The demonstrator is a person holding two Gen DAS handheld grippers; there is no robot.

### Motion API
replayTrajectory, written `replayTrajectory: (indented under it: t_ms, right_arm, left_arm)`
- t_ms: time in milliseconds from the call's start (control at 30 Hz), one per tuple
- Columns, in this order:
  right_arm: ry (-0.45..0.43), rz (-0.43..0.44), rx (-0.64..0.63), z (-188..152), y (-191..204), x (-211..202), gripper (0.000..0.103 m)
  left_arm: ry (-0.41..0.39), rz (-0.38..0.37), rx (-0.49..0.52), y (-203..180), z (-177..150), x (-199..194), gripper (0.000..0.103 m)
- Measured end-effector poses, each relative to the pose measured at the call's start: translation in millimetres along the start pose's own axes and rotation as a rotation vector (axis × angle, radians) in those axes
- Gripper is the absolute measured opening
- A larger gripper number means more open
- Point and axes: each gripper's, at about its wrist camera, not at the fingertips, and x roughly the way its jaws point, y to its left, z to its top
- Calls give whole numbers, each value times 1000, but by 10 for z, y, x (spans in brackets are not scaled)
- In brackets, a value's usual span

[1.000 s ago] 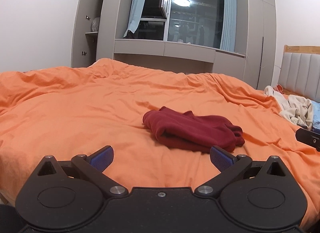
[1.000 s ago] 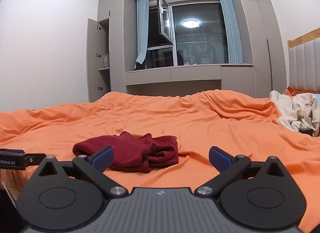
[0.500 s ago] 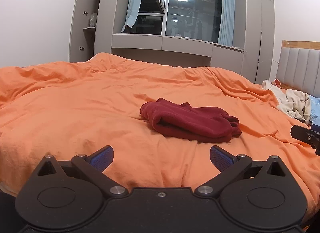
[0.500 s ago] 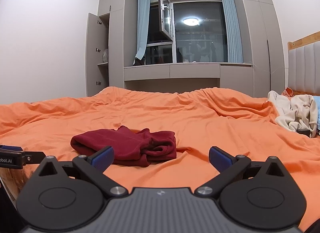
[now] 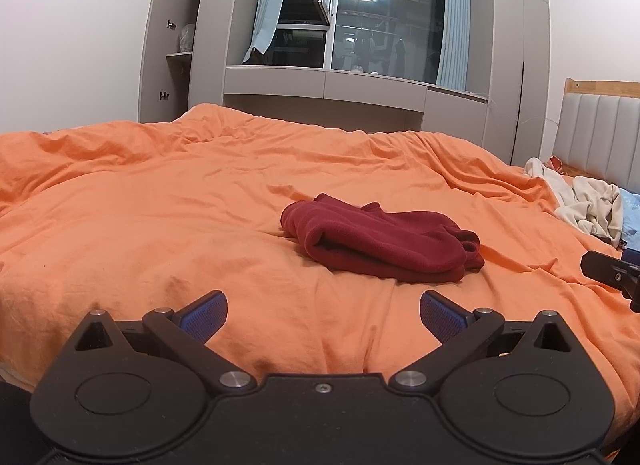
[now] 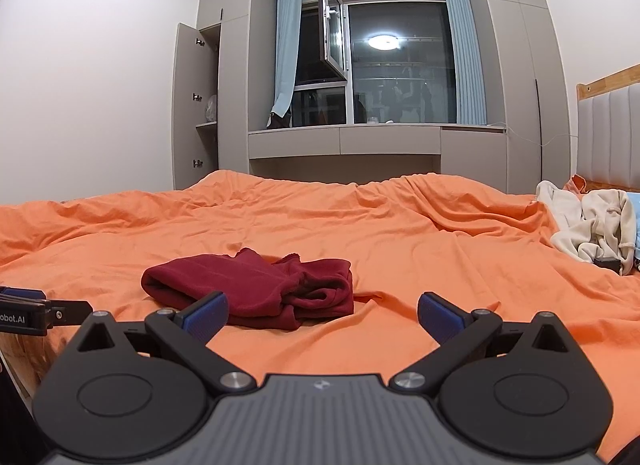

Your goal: Fold small clothes

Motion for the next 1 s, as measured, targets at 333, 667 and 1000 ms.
replayTrajectory:
  t_ms: [333, 667, 1000]
  right_arm:
    - [1, 0, -2, -4, -4, -1, 103]
    - [6, 0, -5, -27, -13, 0, 103]
    - [6, 0, -5, -31, -14, -6, 103]
  left_arm:
    - [0, 0, 0, 2, 4, -1, 102]
    - [1, 1, 1, 2, 8, -3, 102]
    - [2, 0, 1, 3, 12, -6, 102]
